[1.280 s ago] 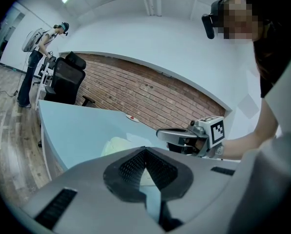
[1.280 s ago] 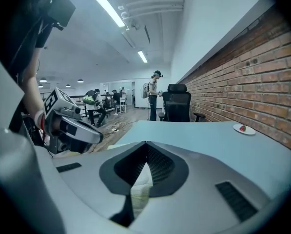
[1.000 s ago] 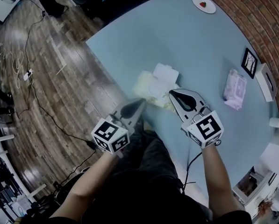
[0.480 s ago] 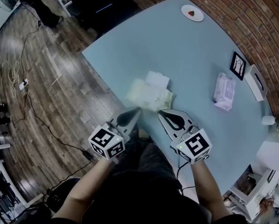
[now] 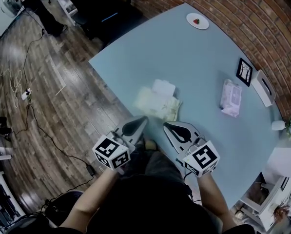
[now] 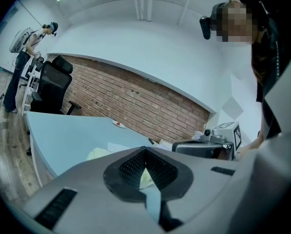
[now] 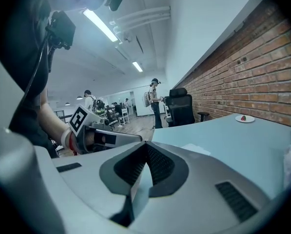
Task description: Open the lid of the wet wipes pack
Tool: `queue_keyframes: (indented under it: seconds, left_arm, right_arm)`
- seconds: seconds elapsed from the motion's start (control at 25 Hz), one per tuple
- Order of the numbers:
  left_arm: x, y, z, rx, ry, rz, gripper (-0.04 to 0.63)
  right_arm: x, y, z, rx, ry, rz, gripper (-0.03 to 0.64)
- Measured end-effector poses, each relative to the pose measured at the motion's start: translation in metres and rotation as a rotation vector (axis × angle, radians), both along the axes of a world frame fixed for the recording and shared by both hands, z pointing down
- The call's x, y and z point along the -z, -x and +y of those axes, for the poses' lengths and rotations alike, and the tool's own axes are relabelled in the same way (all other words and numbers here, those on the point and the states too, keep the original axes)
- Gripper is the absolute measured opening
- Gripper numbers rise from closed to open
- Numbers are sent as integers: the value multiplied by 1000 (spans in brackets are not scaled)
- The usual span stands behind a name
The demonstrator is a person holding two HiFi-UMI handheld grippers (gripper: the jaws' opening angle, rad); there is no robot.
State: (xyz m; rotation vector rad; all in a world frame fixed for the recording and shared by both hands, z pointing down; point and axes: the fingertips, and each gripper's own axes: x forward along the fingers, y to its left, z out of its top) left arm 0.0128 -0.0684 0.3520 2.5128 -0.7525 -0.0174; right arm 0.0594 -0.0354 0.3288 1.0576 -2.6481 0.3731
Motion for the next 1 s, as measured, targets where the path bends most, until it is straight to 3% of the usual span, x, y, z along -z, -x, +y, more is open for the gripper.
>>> queue_keyframes:
  seconds: [0.64, 1.0]
  left_arm:
    - [20, 3, 4, 1, -18, 35, 14]
    - [11, 12, 11, 8, -8, 10, 14]
  right_arm:
    - [8, 15, 16, 48, 15, -42, 18]
    - [3, 31, 17, 86, 25, -55, 20]
